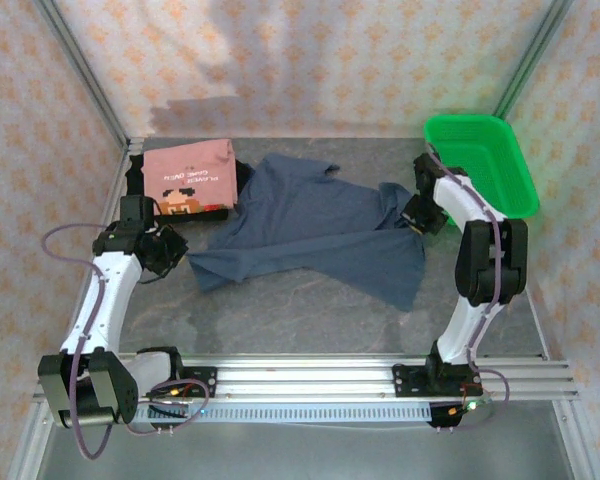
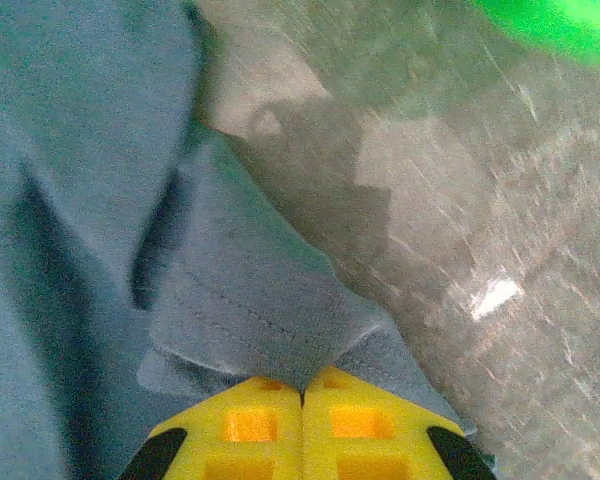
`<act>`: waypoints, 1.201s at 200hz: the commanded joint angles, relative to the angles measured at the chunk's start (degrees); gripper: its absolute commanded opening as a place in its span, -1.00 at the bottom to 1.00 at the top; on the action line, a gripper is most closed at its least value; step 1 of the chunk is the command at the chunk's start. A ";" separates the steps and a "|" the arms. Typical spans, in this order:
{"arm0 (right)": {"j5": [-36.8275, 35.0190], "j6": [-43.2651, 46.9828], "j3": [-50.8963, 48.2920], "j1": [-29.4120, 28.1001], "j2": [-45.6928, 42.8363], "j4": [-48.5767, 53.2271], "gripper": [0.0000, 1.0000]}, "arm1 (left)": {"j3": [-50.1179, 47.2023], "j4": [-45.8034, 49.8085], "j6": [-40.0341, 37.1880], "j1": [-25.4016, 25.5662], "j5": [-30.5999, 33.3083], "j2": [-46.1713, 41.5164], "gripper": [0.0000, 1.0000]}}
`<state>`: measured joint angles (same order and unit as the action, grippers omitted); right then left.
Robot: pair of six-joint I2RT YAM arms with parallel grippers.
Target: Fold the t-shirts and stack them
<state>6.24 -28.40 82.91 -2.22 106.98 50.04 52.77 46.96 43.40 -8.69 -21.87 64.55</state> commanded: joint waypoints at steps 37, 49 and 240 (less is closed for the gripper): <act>4.15 1.44 -1.39 0.02 -2.40 3.63 0.06 | -3.20 -2.69 -0.18 -0.58 -0.68 0.84 -1.00; 5.63 0.03 -4.98 -0.07 -9.14 5.52 0.15 | -3.96 -3.60 0.24 -0.63 -1.28 0.92 -1.00; 5.92 -14.14 -38.97 -7.63 -18.87 -5.64 -0.14 | -5.29 -3.06 -1.12 -0.10 -1.81 0.06 -1.00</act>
<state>17.39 -41.65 43.97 -9.61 85.49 46.83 48.21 42.61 43.42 -8.73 -23.64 66.13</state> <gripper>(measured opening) 0.454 0.039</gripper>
